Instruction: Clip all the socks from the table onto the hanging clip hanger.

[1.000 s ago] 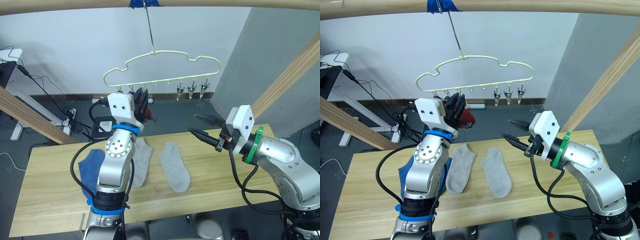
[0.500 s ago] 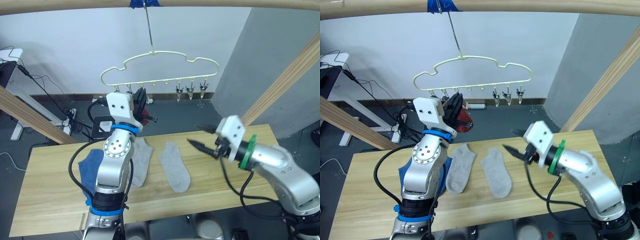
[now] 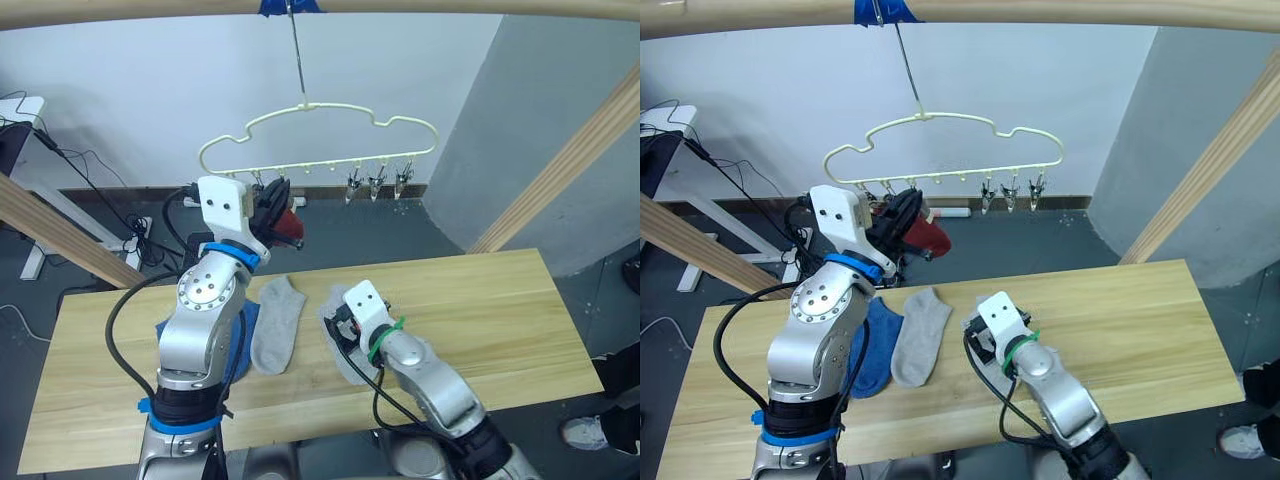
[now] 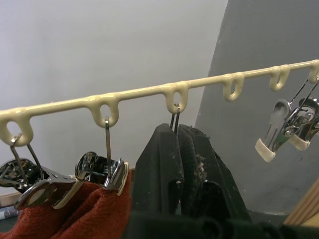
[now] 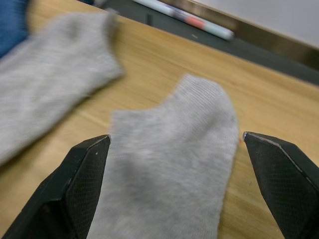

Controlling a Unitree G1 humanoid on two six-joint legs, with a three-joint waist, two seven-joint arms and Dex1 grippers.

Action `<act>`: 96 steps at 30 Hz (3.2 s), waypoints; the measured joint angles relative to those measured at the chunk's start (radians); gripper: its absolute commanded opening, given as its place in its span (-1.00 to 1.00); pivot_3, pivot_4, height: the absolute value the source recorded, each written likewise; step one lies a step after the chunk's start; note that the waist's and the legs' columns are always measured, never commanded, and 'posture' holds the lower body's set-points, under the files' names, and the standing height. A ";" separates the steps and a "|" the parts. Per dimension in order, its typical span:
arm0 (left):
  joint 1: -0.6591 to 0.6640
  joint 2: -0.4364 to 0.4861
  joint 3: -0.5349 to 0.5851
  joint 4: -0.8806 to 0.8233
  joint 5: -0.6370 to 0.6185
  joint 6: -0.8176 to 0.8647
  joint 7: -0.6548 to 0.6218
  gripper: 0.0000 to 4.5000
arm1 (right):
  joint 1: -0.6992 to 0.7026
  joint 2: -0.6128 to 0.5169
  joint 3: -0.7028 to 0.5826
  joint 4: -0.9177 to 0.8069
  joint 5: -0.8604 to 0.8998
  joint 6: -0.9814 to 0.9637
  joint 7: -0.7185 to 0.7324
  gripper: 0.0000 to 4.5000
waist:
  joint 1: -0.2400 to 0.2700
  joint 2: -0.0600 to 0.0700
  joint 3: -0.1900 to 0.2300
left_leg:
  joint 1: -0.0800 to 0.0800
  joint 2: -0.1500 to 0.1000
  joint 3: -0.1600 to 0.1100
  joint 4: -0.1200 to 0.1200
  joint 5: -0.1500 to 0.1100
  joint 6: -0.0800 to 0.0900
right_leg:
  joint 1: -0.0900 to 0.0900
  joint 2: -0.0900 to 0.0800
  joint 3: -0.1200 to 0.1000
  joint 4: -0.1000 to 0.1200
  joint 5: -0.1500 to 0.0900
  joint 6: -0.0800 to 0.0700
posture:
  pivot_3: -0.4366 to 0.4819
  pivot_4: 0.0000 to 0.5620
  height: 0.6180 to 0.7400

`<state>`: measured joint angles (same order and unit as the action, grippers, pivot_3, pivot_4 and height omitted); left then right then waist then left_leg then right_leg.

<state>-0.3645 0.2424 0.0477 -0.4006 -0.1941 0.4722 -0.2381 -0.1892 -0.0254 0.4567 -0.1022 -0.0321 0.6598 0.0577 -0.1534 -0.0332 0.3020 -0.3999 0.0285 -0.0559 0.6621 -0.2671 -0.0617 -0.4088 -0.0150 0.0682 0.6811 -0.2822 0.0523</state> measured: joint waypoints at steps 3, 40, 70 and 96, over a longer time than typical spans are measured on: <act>0.004 0.007 0.000 -0.012 -0.007 0.010 -0.006 -1.00 | 0.005 0.034 -0.018 0.053 -0.023 -0.011 -0.027 0.99 | 0.007 0.000 0.000 | 0.000 0.000 0.000 0.000 0.000 0.000 | 0.000 0.000 0.000 0.000 0.000 0.000 | -0.48 0.13 1.00; -0.077 0.105 0.115 0.007 -0.315 0.199 -0.145 -1.00 | -0.152 -0.076 -0.004 -0.016 -0.107 -0.256 0.194 -0.98 | 0.011 0.000 0.002 | -0.001 0.000 0.000 -0.001 0.000 0.000 | -0.002 0.001 0.000 -0.001 0.000 0.000 | -0.53 0.11 1.00; -0.073 0.117 0.114 0.005 -0.334 0.207 -0.143 -1.00 | -0.335 -0.042 -0.003 0.092 -0.116 -0.400 0.316 -0.98 | 0.012 0.000 0.002 | -0.001 0.000 -0.001 -0.001 0.000 0.000 | -0.002 -0.001 0.000 -0.001 0.000 0.000 | -0.49 0.08 1.00; -0.028 0.148 0.094 -0.009 -0.306 0.174 -0.144 0.24 | -0.372 0.008 -0.014 0.145 -0.100 -0.418 0.321 -0.75 | 0.011 0.000 0.002 | -0.001 0.001 -0.002 -0.001 0.000 0.000 | -0.002 -0.001 0.000 -0.001 0.000 0.000 | -0.47 0.04 1.00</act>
<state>-0.3928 0.3901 0.1420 -0.4096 -0.5004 0.6459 -0.3818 -0.5608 -0.0177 0.4428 0.0423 -0.1319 0.2414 0.3790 -0.1422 -0.0335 0.3045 -0.4012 0.0290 -0.0579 0.6611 -0.2671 -0.0618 -0.4112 -0.0165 0.0681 0.6805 -0.2821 0.0522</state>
